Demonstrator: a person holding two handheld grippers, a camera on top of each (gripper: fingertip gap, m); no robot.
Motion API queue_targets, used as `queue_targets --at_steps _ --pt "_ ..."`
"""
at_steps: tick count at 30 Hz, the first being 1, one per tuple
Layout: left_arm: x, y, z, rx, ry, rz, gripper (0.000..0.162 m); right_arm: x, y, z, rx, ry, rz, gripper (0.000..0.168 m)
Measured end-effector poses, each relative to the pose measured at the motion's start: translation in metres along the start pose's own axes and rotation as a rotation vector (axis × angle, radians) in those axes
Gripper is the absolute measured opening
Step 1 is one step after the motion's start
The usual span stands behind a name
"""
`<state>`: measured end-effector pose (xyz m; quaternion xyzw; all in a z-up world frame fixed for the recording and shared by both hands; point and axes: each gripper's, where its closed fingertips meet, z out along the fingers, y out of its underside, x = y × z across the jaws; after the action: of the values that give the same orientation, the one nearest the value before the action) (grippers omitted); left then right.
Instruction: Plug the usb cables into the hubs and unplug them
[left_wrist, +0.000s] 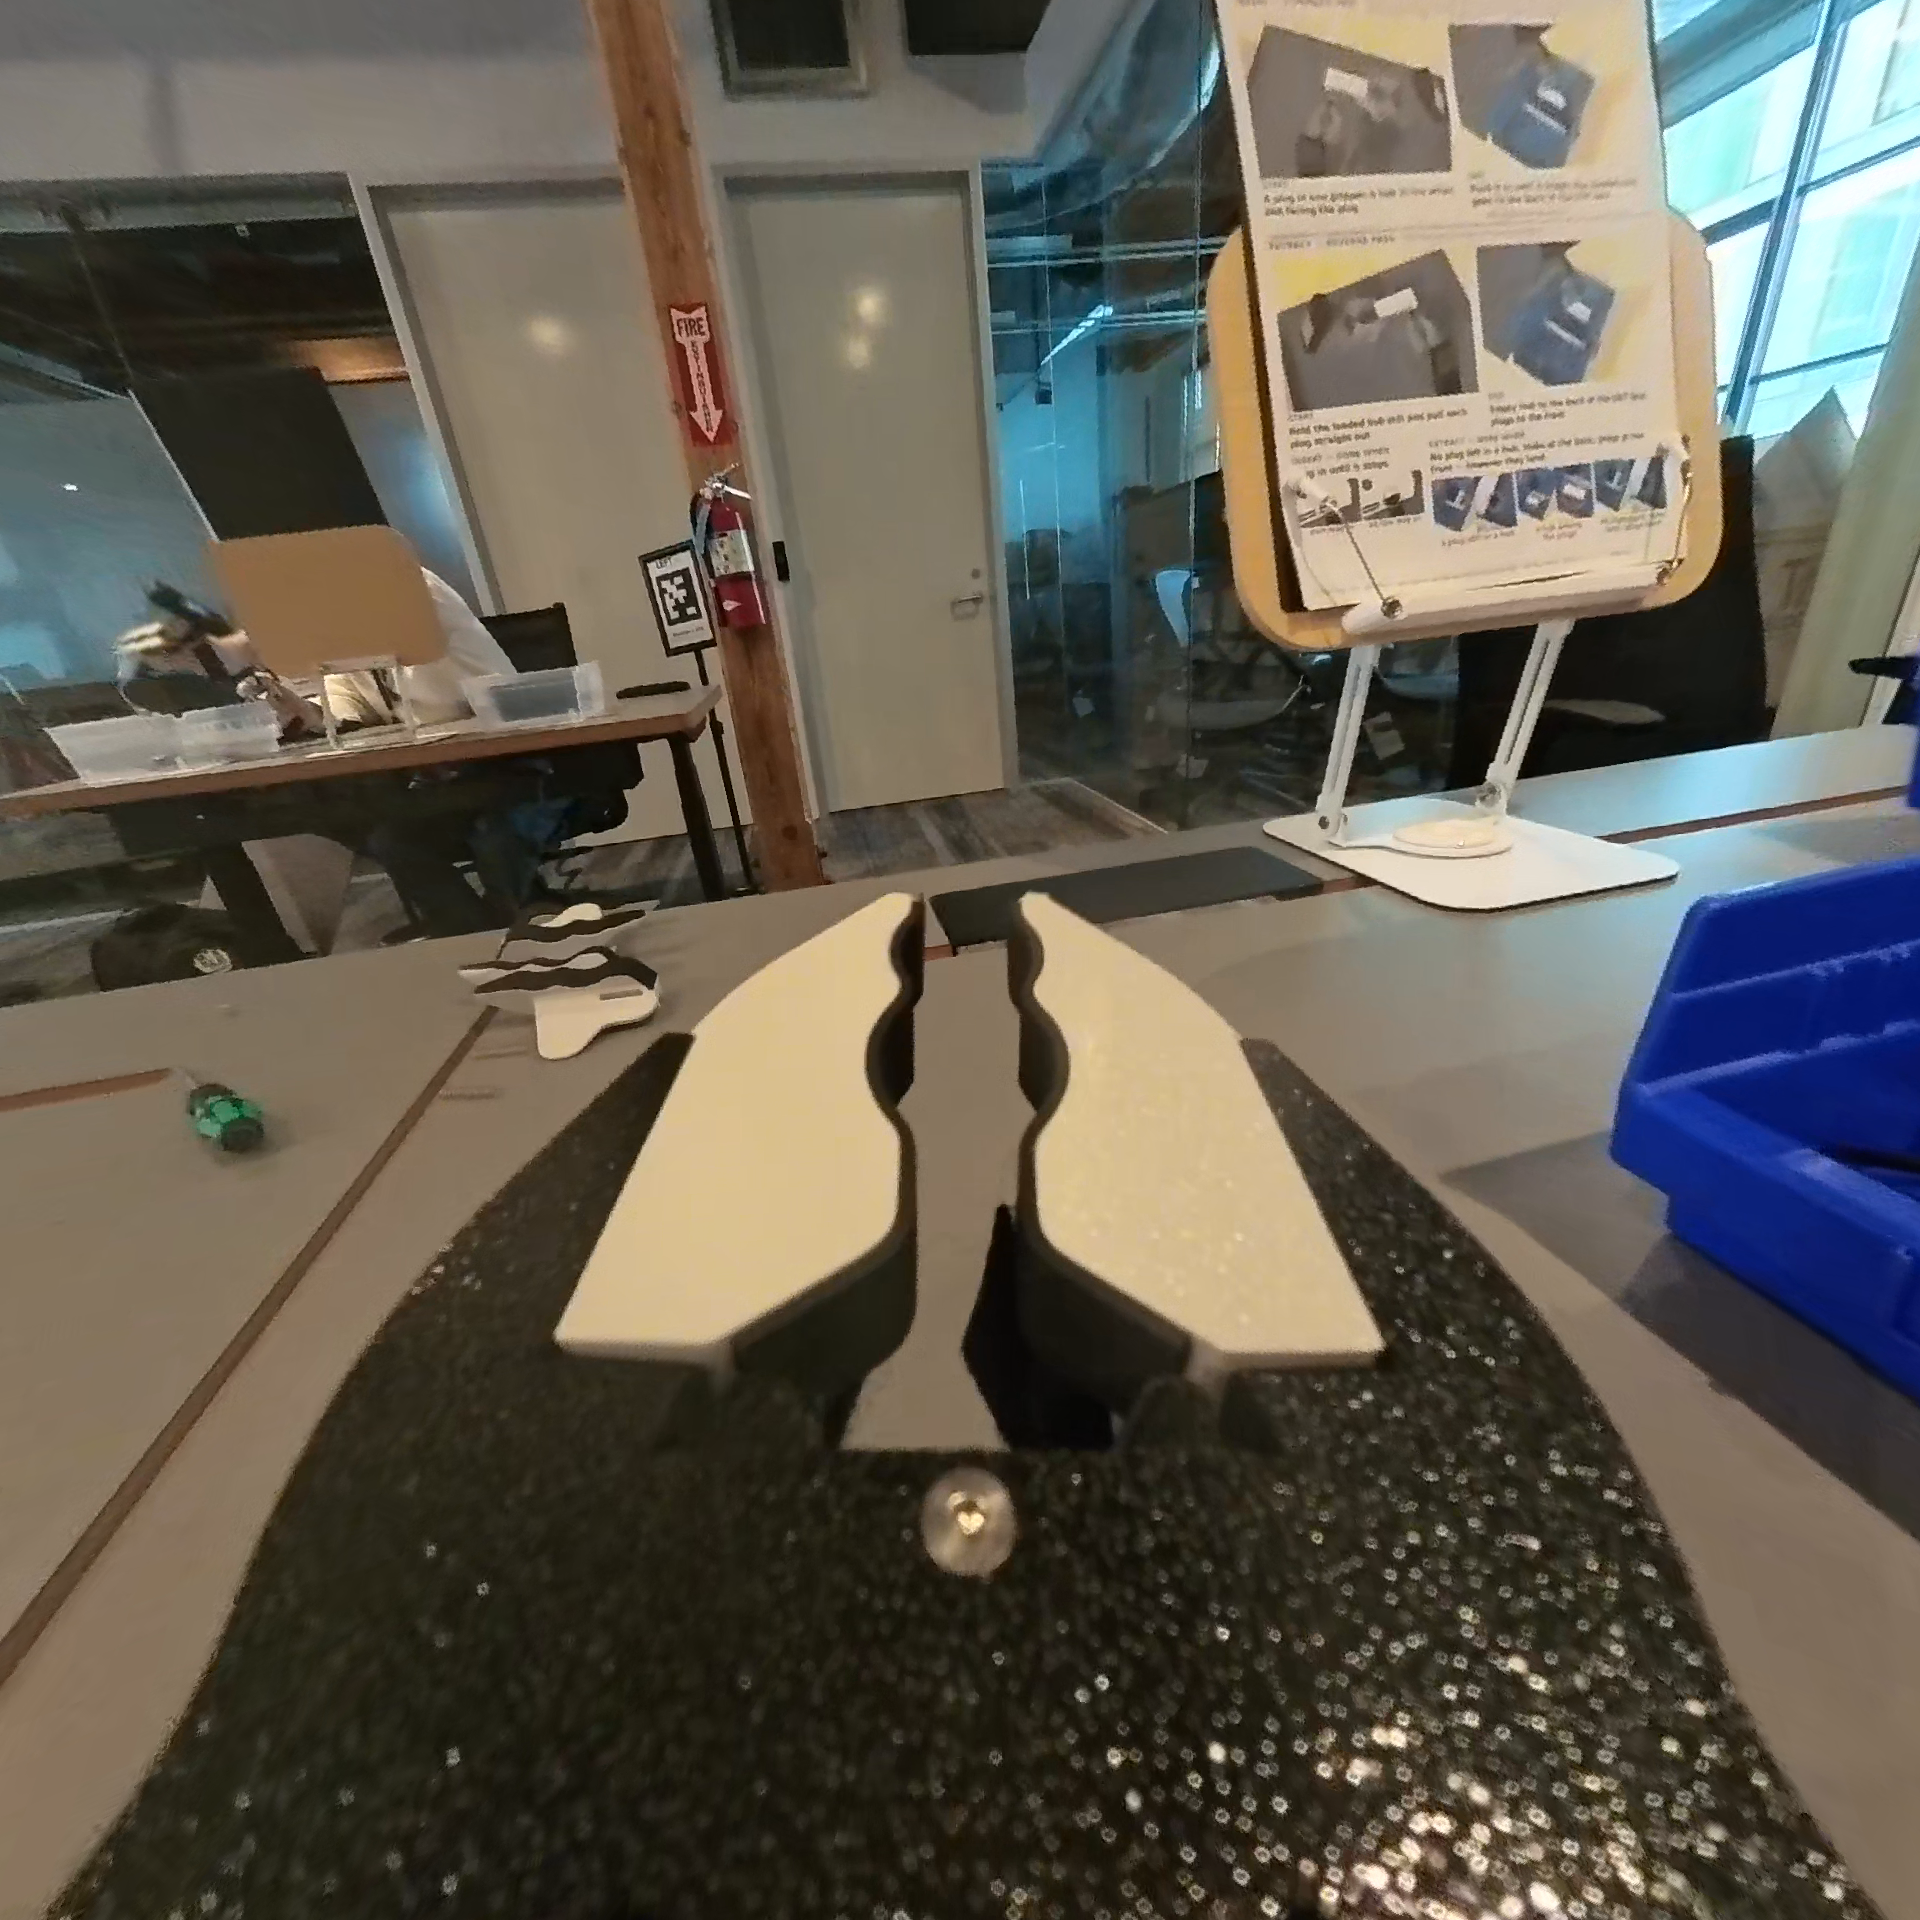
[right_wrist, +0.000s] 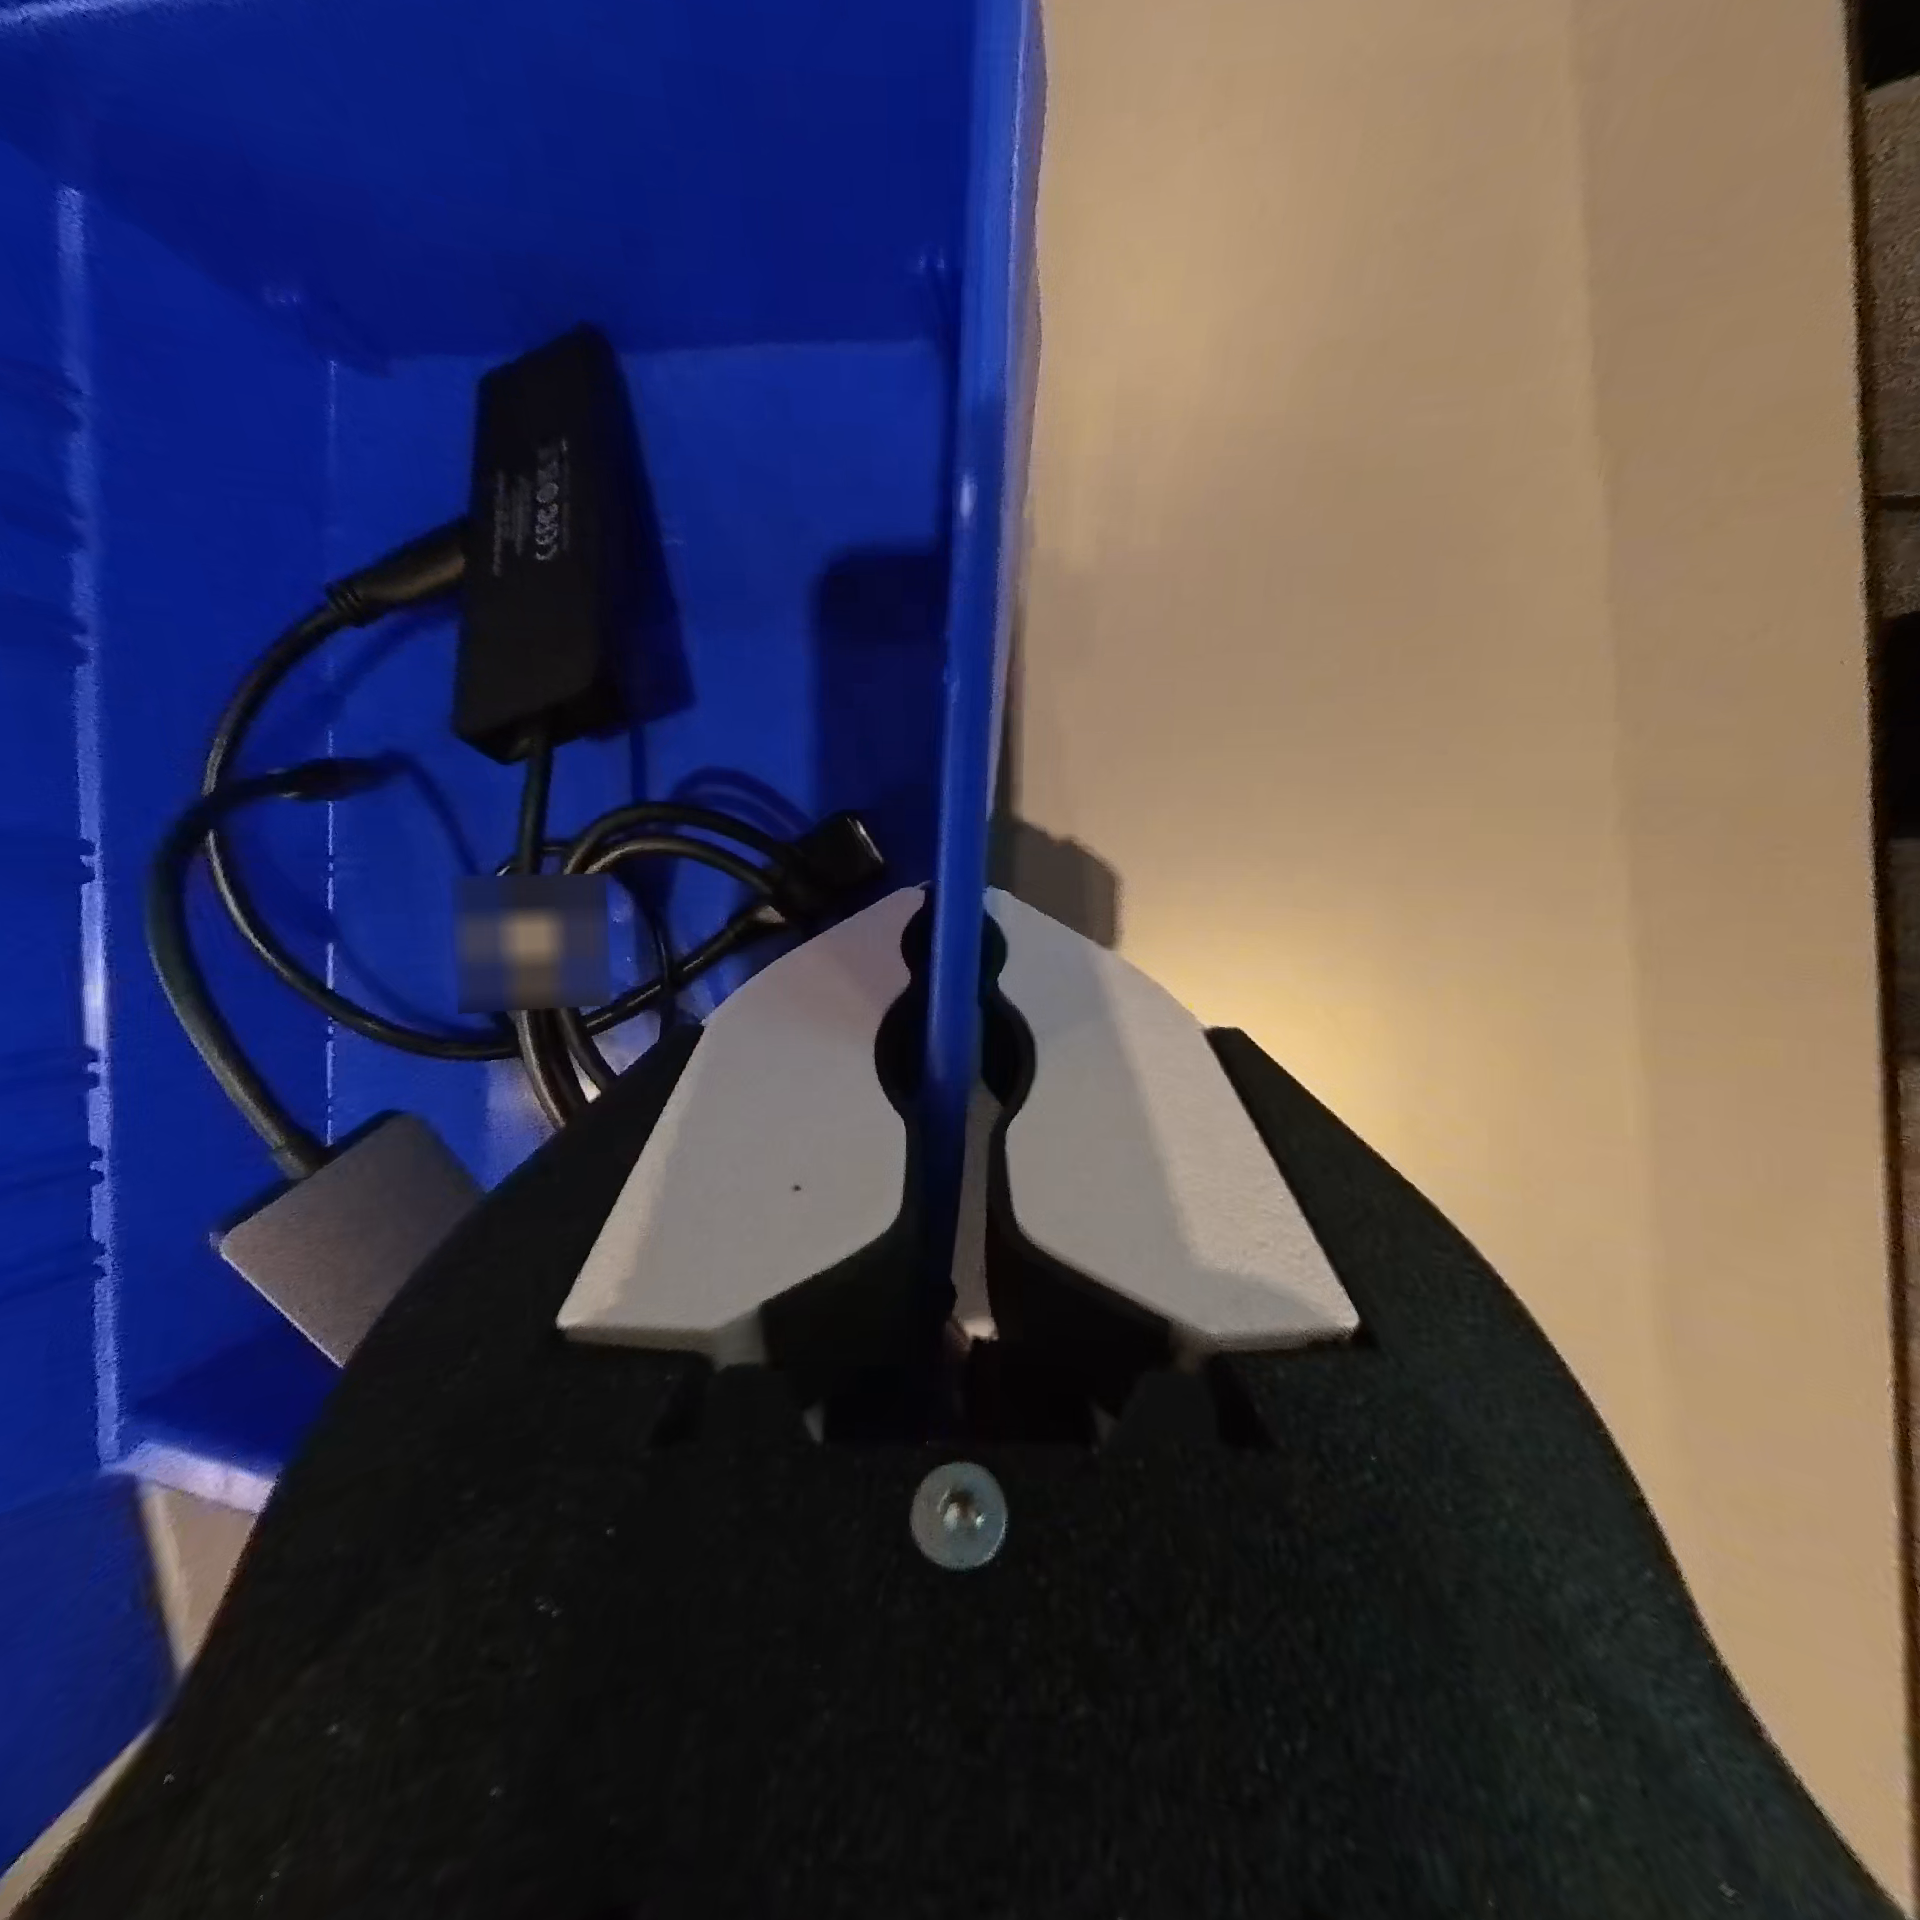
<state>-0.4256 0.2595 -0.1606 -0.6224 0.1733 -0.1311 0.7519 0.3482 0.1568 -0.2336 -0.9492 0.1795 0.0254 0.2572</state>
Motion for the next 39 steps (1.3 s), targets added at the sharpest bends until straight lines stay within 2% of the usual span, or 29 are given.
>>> queue_targets --at_steps 5,9,13,18,22,25,27,32,35,39 --pt "-0.004 -0.001 -0.001 0.001 -0.016 -0.006 0.013 -0.028 -0.017 -0.046 0.069 -0.145 0.018 0.005" --pt "-0.013 -0.003 -0.002 0.014 -0.061 -0.009 0.012 -0.082 -0.044 -0.101 0.161 -0.213 -0.118 0.005" --pt "-0.026 -0.007 -0.005 0.055 -0.127 -0.007 0.016 -0.178 -0.064 -0.136 0.208 -0.284 -0.318 0.005" --pt "-0.042 -0.005 -0.009 0.048 -0.229 0.072 0.015 -0.348 -0.067 -0.138 0.187 -0.456 -0.58 0.005" --pt "-0.086 0.001 -0.026 -0.02 -0.492 0.19 0.001 -0.492 -0.054 -0.11 0.136 -0.632 -0.69 0.005" --pt "-0.112 0.004 -0.041 -0.013 -0.589 0.112 0.0 -0.582 -0.042 -0.071 0.081 -0.688 -0.697 0.005" --pt "-0.125 0.002 -0.05 0.003 -0.645 0.09 0.0 -0.626 -0.034 -0.041 0.062 -0.674 -0.698 0.005" --pt "-0.14 -0.007 -0.061 0.053 -0.714 0.089 0.006 -0.684 -0.007 0.037 0.013 -0.578 -0.682 0.006" --pt "-0.139 -0.01 -0.059 0.06 -0.708 0.106 0.006 -0.699 0.012 0.076 -0.038 -0.521 -0.65 0.006" --pt "-0.137 -0.012 -0.057 0.073 -0.689 0.109 0.004 -0.704 0.026 0.105 -0.073 -0.436 -0.682 0.006"
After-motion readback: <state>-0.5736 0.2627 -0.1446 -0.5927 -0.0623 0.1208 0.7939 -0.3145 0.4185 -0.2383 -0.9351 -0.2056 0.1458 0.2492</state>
